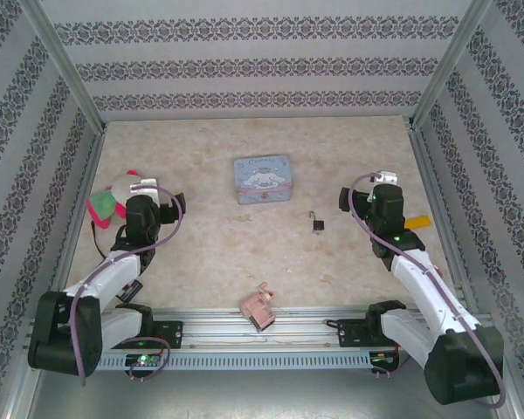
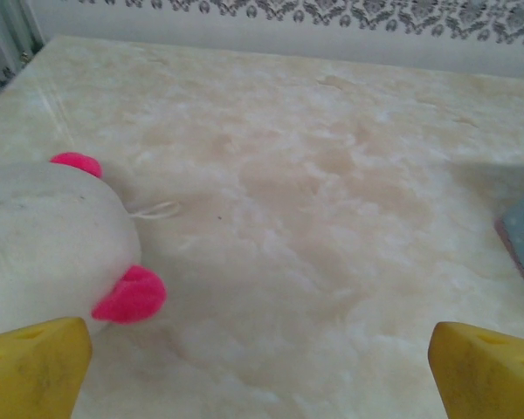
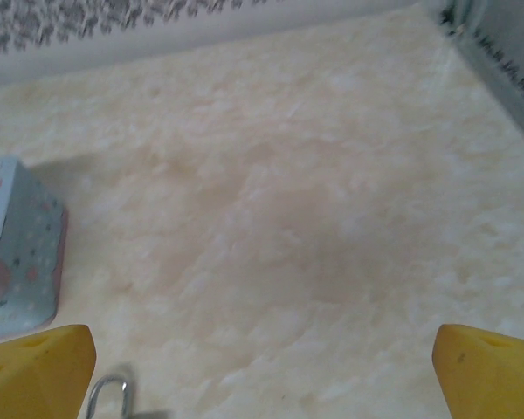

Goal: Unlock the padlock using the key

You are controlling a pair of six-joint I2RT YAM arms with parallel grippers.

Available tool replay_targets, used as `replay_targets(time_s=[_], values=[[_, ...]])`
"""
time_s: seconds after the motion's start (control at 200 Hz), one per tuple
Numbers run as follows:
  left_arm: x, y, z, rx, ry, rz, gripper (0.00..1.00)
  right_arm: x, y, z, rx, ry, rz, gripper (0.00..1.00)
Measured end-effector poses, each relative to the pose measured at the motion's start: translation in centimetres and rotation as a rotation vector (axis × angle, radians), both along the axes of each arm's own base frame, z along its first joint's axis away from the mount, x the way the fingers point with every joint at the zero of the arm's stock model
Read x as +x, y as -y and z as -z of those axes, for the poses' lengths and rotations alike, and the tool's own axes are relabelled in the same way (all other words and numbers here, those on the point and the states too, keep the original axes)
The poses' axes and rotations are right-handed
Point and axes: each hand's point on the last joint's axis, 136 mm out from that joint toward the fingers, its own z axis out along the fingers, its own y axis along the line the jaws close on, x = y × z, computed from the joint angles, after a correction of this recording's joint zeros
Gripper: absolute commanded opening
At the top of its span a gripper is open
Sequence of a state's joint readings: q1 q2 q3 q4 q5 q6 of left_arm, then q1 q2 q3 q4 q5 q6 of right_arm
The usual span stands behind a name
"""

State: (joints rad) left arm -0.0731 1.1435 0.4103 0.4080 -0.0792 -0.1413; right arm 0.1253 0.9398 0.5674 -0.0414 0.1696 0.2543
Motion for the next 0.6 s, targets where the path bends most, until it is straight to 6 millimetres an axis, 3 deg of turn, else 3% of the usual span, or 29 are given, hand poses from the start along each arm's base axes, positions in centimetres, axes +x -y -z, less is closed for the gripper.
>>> replay_targets(time_s=[0.225,0.485,0.6], values=[[0.6,-1.1,3.3,0.019,-0.024,0.003,0.99,-0.2,2.4,0.3,-0.057,0.092,0.089,0.98],[1.2,-0.5,4.2,0.068,0.053,0.063,0.99,-0.8,2.6,4.5,-0.171,0.112,0.043,0.98],[1.5,0.3,5.5,0.071,0.05,0.115,0.99,-0.2,2.4,4.5,-0.181,0.133,0.027,0.98]])
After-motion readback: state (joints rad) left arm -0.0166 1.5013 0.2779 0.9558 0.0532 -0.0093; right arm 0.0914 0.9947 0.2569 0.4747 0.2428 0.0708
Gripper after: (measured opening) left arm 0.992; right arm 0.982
